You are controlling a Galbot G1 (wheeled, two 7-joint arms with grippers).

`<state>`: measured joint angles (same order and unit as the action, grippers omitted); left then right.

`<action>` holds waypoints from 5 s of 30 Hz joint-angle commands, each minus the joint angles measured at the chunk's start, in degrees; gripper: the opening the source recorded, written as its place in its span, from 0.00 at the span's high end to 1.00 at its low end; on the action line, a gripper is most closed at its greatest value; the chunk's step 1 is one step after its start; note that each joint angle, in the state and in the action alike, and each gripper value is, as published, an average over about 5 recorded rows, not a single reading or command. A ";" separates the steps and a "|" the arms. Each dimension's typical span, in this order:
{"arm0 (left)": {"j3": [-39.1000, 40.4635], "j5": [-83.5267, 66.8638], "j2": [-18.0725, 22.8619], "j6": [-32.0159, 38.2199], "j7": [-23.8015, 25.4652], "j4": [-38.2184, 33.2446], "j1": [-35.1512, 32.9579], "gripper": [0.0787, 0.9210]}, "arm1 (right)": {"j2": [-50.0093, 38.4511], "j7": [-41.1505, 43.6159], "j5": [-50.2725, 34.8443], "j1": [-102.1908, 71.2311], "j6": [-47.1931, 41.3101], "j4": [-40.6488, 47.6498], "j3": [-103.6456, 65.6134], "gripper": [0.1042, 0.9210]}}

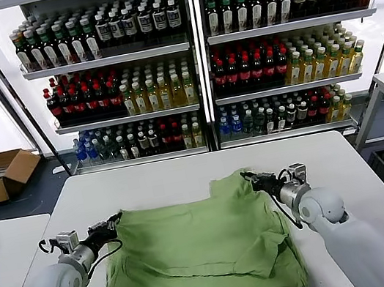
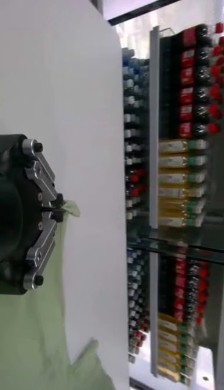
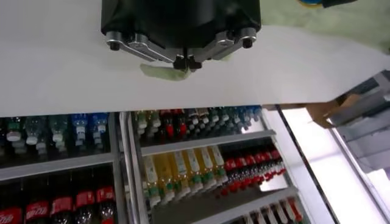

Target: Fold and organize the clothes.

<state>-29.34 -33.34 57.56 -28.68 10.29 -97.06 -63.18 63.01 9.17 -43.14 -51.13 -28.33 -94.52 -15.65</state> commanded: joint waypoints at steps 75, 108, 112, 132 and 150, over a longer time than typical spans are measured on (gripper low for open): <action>-0.97 8.23 15.39 1.16 -29.61 -22.62 -32.16 0.37 | 5.85 8.72 11.85 -42.19 22.00 -21.11 -35.43 0.12; -32.72 10.93 -5.90 12.91 -16.25 -19.63 -25.61 0.97 | 5.20 7.50 8.99 -40.46 20.87 -25.03 -33.20 0.12; -26.76 9.66 -2.42 12.94 -17.13 -28.60 -26.59 0.97 | 5.65 7.27 8.74 -41.25 20.85 -26.64 -33.00 0.12; 10.08 26.32 14.95 18.77 -16.96 -27.17 -30.72 0.97 | 7.91 6.56 7.98 -42.97 20.65 -29.06 -34.46 0.12; 17.25 28.75 17.10 14.17 -16.66 -22.57 -29.17 0.97 | 7.95 6.33 7.91 -43.70 20.64 -30.99 -34.38 0.12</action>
<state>-18.08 -6.61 72.82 -12.54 -6.16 -121.08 -92.52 70.77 15.53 -35.17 -94.75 -7.68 -125.01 -50.09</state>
